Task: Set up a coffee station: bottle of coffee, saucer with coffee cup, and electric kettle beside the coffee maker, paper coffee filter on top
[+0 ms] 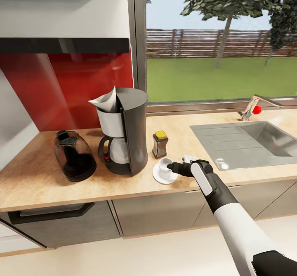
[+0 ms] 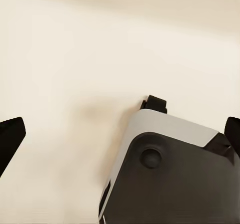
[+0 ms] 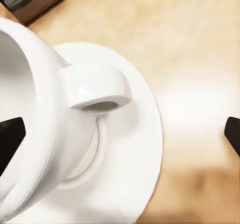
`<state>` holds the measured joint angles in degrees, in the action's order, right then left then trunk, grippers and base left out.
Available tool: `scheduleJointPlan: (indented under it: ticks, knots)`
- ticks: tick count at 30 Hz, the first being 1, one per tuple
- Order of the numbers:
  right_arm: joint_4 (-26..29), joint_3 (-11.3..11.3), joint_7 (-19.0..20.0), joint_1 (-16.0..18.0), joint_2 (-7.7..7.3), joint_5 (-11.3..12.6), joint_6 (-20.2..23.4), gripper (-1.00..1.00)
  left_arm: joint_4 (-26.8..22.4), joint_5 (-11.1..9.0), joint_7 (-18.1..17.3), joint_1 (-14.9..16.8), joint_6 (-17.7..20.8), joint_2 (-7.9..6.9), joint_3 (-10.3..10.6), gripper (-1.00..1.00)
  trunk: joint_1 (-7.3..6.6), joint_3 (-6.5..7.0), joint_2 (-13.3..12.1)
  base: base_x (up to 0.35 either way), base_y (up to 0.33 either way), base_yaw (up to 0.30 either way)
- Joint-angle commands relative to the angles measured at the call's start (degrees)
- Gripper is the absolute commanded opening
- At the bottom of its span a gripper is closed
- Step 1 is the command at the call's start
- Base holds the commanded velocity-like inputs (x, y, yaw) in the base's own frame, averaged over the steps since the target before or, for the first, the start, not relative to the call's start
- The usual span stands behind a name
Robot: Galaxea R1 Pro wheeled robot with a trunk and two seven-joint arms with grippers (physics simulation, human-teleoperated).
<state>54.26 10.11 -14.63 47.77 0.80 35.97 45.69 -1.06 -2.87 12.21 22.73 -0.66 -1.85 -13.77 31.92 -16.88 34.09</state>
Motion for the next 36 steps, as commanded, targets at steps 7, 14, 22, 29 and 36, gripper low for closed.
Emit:
scheduleJointPlan:
  ticks: [7, 14, 22, 29, 36]
  knots:
    - [0.05, 0.08, -0.58, 0.05, -0.01, 0.60, 0.10, 1.00, 0.01, -0.30, 0.09, 0.04, -0.06, 0.00, -0.03, 1.00, -1.53, 1.45, -2.75, 0.000, 0.000, 0.000]
    - [0.05, 0.08, -0.58, 0.05, -0.01, 0.60, 0.10, 1.00, 0.01, -0.30, 0.09, 0.04, -0.04, 0.00, -0.03, 1.00, -3.06, 3.35, -5.56, 0.000, 0.000, 0.000]
    - [0.05, 0.08, -0.58, 0.05, -0.01, 0.60, 0.10, 1.00, 0.01, -0.30, 0.09, 0.04, -0.06, 0.02, -0.03, 1.00, -4.82, 5.53, -8.77, 0.000, 0.000, 0.000]
    - [0.05, 0.08, -0.58, 0.05, -0.01, 0.60, 0.10, 1.00, 0.01, -0.30, 0.09, 0.04, -0.08, 0.01, -0.03, 1.00, -6.14, 7.26, -11.17, 0.000, 0.000, 0.000]
    - [0.05, 0.08, -0.58, 0.05, -0.01, 0.60, 0.10, 1.00, 0.01, -0.30, 0.09, 0.04, -0.10, 0.01, -0.03, 1.00, -6.14, 7.92, -11.17, 0.000, 0.000, 0.000]
